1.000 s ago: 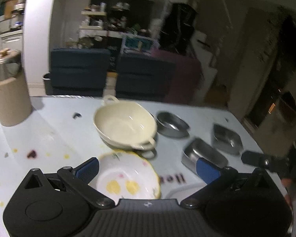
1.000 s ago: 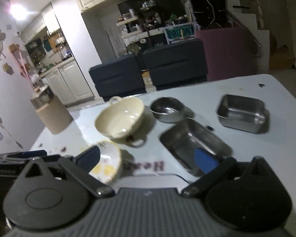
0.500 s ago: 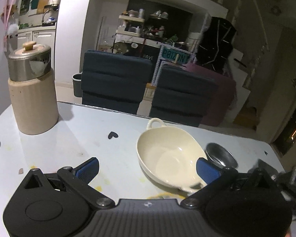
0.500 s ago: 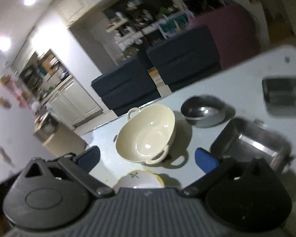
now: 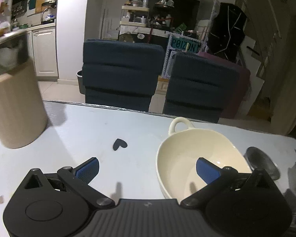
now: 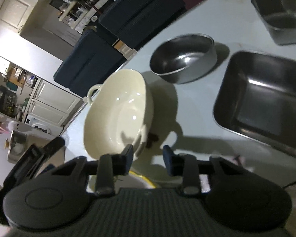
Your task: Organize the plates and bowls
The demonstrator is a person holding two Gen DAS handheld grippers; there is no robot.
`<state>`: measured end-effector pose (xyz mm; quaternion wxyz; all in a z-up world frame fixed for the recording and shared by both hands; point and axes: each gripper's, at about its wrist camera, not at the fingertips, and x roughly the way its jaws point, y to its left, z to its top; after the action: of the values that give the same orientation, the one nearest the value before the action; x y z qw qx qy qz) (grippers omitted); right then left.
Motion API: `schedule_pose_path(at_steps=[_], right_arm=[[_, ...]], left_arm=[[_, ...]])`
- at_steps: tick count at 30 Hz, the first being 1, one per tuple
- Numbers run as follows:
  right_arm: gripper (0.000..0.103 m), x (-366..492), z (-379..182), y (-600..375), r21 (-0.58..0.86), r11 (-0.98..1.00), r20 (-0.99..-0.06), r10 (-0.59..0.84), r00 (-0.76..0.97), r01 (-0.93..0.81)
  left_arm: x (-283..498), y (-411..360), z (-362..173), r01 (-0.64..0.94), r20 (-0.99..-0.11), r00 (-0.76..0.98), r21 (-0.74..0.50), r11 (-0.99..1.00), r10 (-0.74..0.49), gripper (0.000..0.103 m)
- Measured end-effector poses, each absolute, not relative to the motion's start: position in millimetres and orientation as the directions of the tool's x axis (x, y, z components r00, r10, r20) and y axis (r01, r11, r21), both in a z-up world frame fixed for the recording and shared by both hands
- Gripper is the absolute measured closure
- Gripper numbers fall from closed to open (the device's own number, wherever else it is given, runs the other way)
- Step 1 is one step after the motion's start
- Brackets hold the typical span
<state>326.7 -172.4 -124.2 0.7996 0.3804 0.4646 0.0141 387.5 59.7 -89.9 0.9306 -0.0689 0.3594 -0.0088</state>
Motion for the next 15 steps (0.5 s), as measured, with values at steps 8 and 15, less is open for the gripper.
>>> schedule_pose_path(at_steps=[8,15], right_arm=[[0.08,336.4,-124.5,-159.7,0.632,0.736,-0.715,0.435,0.547,0.241],[0.088,343.1,-116.9,-158.0,0.568,0.793,-0.739,0.376,0.56,0.218]], left_arm=[[400.7,58.9,-113.3,-0.044,-0.7,0.714,-0.069,0.997,-0.017,0.001],[396.6,63.6,-117.8,-0.018,-0.732,0.68,0.03,0.999,0.034,0.001]])
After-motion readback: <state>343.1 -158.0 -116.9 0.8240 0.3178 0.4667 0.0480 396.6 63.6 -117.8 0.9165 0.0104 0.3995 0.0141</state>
